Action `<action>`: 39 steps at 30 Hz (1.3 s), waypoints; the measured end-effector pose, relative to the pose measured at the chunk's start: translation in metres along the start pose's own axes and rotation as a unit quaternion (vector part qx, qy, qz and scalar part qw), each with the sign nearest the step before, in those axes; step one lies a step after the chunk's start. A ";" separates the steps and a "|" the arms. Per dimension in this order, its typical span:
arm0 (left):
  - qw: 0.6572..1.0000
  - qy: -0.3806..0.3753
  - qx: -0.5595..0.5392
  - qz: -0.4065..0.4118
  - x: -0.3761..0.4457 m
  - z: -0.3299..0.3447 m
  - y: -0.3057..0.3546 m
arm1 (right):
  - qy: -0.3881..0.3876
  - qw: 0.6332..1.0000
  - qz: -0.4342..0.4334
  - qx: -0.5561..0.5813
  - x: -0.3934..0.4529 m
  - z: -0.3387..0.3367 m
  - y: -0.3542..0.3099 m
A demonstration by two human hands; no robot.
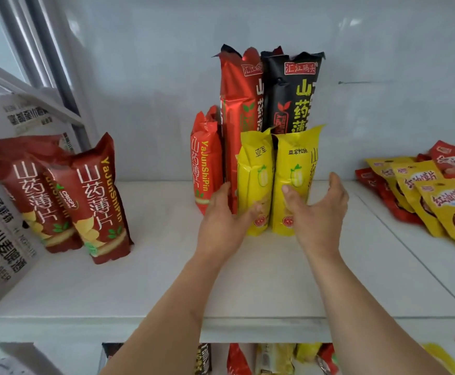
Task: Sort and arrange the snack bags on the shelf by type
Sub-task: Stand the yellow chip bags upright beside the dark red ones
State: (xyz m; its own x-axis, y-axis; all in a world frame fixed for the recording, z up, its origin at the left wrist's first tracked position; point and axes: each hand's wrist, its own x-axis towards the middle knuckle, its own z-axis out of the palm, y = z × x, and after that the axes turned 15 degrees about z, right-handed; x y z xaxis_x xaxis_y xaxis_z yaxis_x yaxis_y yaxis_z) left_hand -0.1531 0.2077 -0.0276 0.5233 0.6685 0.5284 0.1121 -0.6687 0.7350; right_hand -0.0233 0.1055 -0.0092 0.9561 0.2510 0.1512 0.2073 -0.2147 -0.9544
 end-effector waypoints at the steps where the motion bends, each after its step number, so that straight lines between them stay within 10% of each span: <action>1: 1.000 -0.009 -0.013 -0.004 0.002 0.003 -0.001 | -0.017 1.000 0.011 0.017 0.003 0.002 0.002; 14: 0.998 -0.010 -0.031 -0.051 -0.018 -0.019 0.011 | -0.110 0.993 -0.032 0.037 -0.004 0.009 0.000; 39: 0.933 0.237 0.189 -0.194 -0.127 -0.237 -0.027 | -0.362 0.919 -0.145 0.065 -0.189 0.120 -0.057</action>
State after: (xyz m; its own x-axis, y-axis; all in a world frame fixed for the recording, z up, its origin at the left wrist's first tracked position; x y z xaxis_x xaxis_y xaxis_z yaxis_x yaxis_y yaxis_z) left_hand -0.4229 0.2186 -0.0137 -0.0418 0.8930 0.4481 0.5523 -0.3531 0.7551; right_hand -0.2408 0.1838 -0.0141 0.4672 0.8517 0.2375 0.3594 0.0625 -0.9311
